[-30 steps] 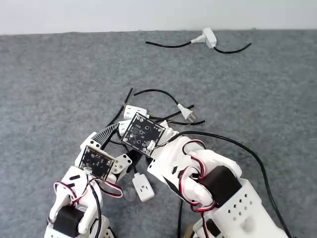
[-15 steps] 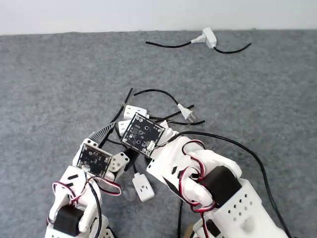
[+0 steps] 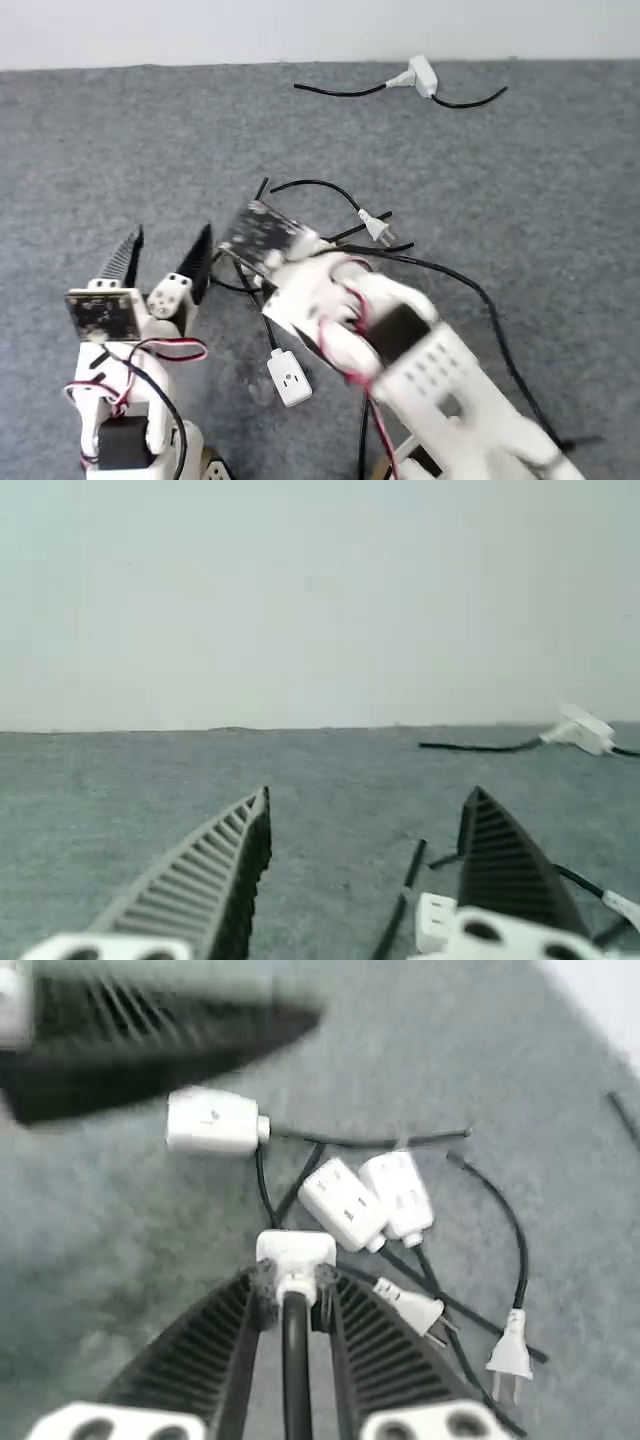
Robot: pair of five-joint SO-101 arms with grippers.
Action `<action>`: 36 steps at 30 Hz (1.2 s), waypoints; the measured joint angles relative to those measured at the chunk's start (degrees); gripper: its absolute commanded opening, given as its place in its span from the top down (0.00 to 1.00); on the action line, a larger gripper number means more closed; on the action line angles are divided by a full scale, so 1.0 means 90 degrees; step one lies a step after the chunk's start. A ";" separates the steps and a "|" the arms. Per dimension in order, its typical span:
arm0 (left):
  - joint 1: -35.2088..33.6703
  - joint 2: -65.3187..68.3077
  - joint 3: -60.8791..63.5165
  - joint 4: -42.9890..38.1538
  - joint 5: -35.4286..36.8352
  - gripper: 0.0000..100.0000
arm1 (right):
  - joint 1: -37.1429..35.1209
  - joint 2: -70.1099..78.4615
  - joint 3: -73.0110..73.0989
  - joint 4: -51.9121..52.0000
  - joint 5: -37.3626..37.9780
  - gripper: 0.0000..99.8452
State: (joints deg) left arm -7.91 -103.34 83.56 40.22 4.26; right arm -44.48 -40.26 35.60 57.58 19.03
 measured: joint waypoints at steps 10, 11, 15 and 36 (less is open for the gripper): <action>-0.0488 0.0000 0.0000 -0.0205 -0.0068 0.70 | 0.0010 0.3253 -0.2295 0.0742 0.1534 0.99; -0.0596 0.0000 0.0000 -0.0234 -0.0068 0.70 | -0.0088 0.3370 -0.2481 0.1035 0.1289 0.99; -0.1162 0.0000 -0.0078 -0.0234 0.0088 0.70 | -0.0234 0.3419 -0.3087 0.2012 -0.0244 0.99; -0.1397 0.0000 -0.0137 -0.0234 0.0244 0.70 | -0.0049 0.3184 -0.2208 0.2745 -0.3429 0.99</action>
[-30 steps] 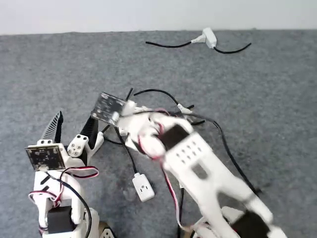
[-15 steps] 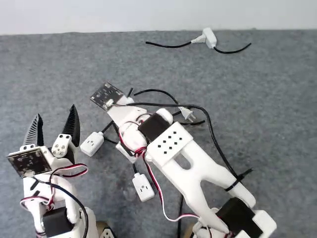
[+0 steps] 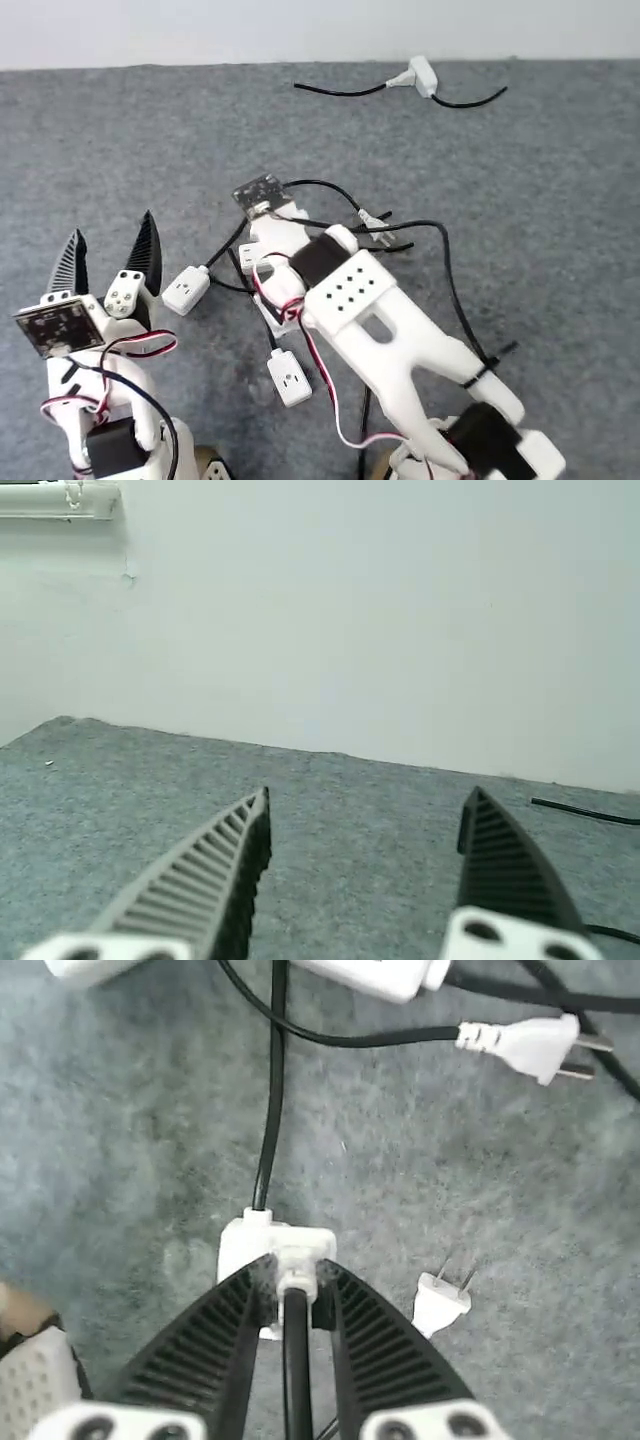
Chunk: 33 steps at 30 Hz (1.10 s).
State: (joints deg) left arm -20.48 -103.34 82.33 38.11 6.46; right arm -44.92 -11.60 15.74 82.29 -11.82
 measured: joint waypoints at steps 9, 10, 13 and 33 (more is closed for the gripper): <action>0.0234 0.0000 0.0000 0.0000 0.0000 0.70 | -0.0723 -0.1241 0.1280 -0.0029 -0.0674 0.99; 0.0234 0.0000 0.0000 0.0000 0.0000 0.70 | -0.0781 -0.1358 0.1465 -0.0147 -0.0694 0.99; 0.0234 0.0000 0.0000 0.0000 0.0000 0.70 | -0.0830 -0.1758 0.1983 -0.0508 -0.0381 0.99; 0.0234 0.0000 0.0000 0.0000 0.0000 0.70 | -0.0860 -0.3946 0.4220 -0.1582 -0.0606 0.99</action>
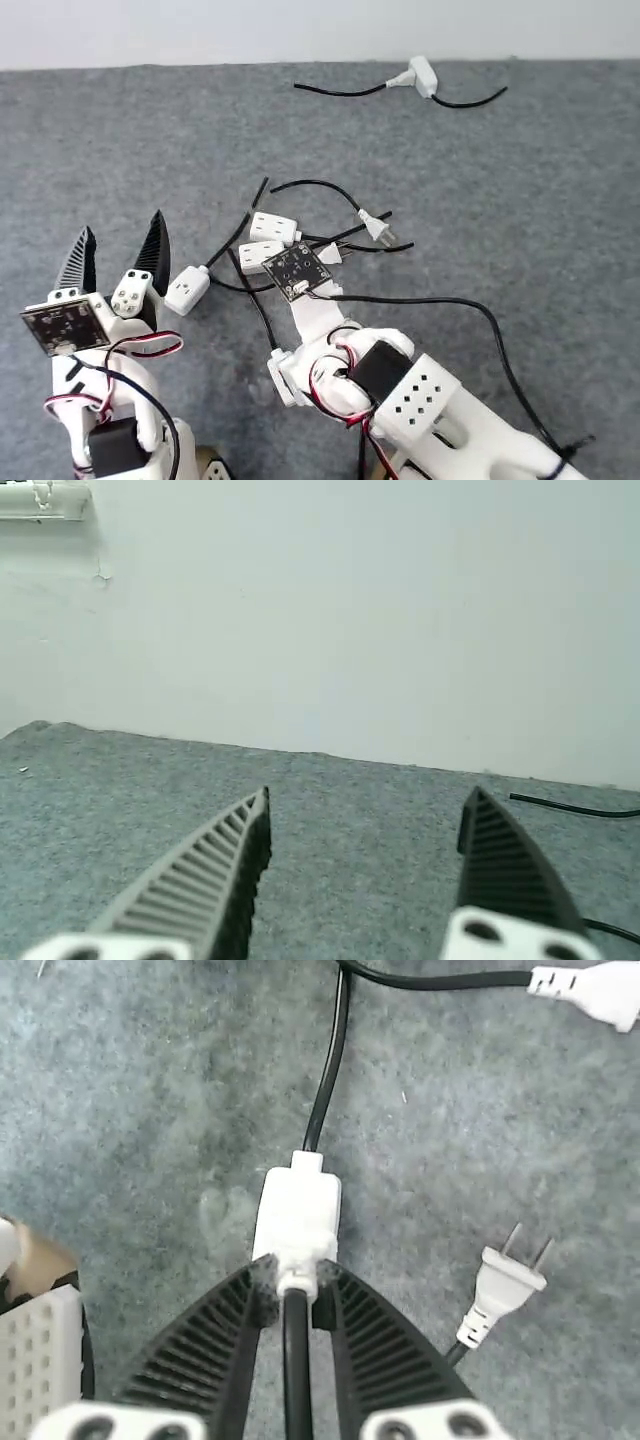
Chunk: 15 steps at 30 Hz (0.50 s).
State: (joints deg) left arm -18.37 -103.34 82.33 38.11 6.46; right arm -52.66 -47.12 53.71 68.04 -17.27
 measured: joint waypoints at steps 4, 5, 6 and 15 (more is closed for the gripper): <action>0.0000 0.0000 0.0000 0.0000 0.0000 0.70 | 0.0000 0.0000 -0.0107 0.0313 0.0010 0.99; 0.0000 0.0000 0.0000 0.0000 0.0000 0.70 | 0.0000 0.0000 -0.0107 0.0361 0.0029 0.99; 0.0000 0.0000 0.0000 0.0000 0.0000 0.70 | 0.0000 0.0000 -0.0107 0.0391 0.0059 0.99; 0.0000 0.0000 0.0000 0.0000 0.0000 0.70 | -0.0684 -0.0020 0.0059 0.0117 0.0234 0.99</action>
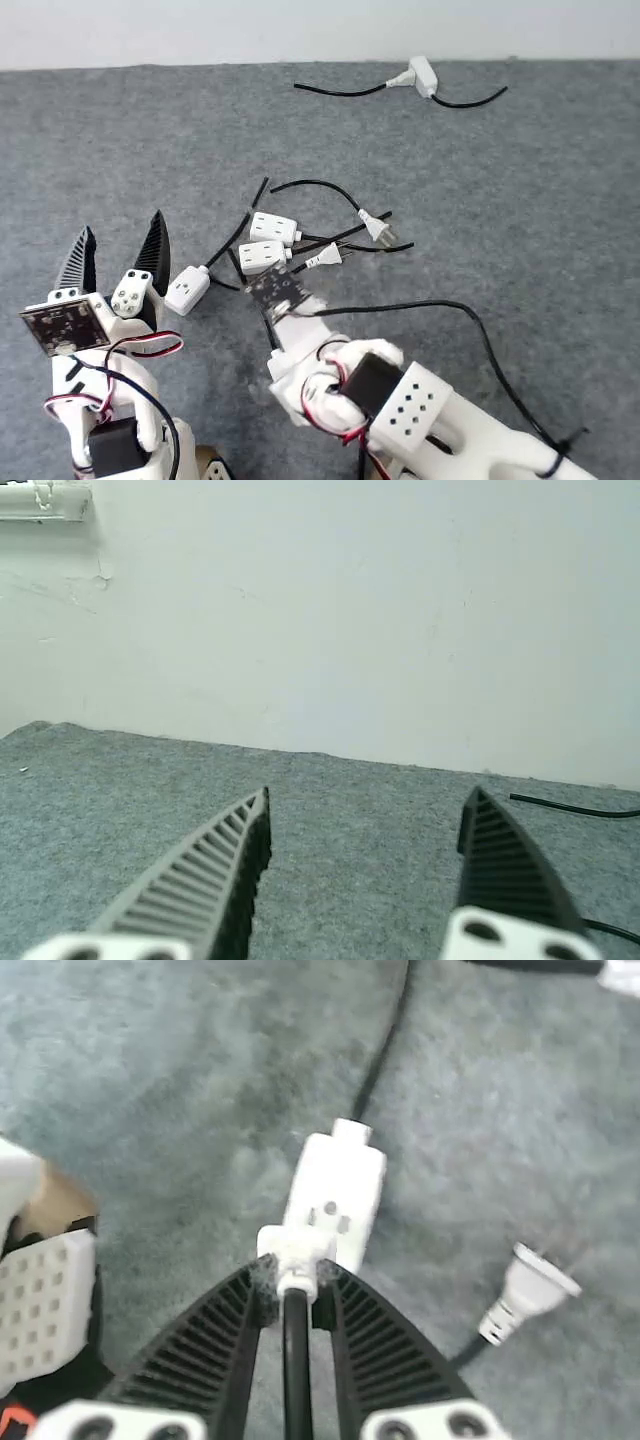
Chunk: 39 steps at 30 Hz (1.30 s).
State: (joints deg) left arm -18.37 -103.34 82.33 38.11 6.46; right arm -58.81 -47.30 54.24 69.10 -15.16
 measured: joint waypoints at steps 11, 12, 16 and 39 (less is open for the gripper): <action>0.0000 0.0000 0.0000 0.0000 0.0000 0.70 | -0.0303 0.0606 -0.0049 -0.0195 -0.0117 0.99; 0.0000 0.0000 0.0000 0.0000 0.0000 0.70 | -0.0215 0.0694 -0.0147 -0.0137 -0.0117 0.99; 0.0000 0.0000 0.0000 0.0000 0.0000 0.70 | 0.0088 0.1035 -0.0635 0.0352 -0.0137 0.99; 0.0000 0.0000 0.0000 0.0000 0.0000 0.70 | 0.0440 0.1123 -0.0869 0.0195 -0.0244 0.99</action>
State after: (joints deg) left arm -18.37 -103.34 82.33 38.11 6.46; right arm -54.86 -37.19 46.42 70.86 -17.36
